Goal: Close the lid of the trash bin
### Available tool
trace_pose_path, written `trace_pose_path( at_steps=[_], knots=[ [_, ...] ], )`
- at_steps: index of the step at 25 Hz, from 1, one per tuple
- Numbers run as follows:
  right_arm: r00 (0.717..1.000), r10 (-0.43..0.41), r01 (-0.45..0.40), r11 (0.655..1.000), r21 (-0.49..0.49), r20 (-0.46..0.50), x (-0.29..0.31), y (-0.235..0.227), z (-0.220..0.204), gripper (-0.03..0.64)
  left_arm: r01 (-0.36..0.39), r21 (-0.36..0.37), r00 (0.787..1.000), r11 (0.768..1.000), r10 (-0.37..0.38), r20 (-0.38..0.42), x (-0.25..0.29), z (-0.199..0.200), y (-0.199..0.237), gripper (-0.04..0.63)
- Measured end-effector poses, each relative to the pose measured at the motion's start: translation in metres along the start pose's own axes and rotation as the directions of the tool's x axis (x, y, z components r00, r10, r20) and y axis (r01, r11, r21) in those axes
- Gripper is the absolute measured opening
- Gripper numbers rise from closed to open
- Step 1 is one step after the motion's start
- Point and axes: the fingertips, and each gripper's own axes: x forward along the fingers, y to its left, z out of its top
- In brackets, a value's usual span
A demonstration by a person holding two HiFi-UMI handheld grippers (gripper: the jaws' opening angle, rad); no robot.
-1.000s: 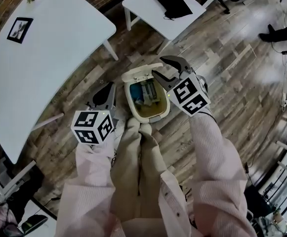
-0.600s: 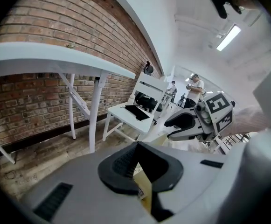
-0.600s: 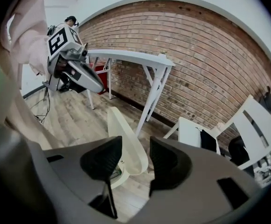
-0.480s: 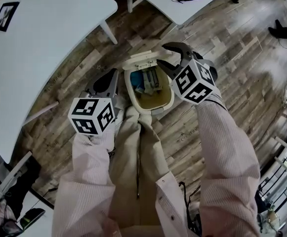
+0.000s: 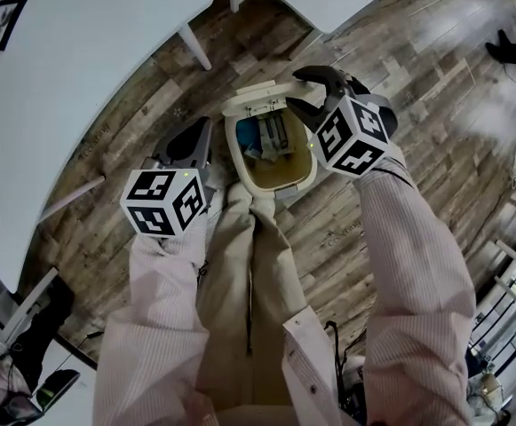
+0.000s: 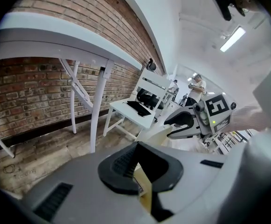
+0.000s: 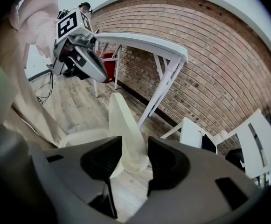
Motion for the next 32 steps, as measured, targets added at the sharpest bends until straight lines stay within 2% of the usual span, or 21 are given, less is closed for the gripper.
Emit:
trace_pose_path(
  at_steps=[12,32],
  knots=[
    [1.000,0.001,-0.002,0.999,-0.036,-0.016,-0.010,0.017,-0.006,0.170,0.000,-0.010,1.000,1.000,0.000,0.004,-0.008,-0.011,-0.012,-0.008],
    [0.999,0.041,-0.042,0.997,-0.061,-0.017,-0.032,0.083,-0.034,0.170,-0.023,-0.027,1.000,0.999,0.023,0.005,-0.035,-0.057,-0.050,-0.008]
  ],
)
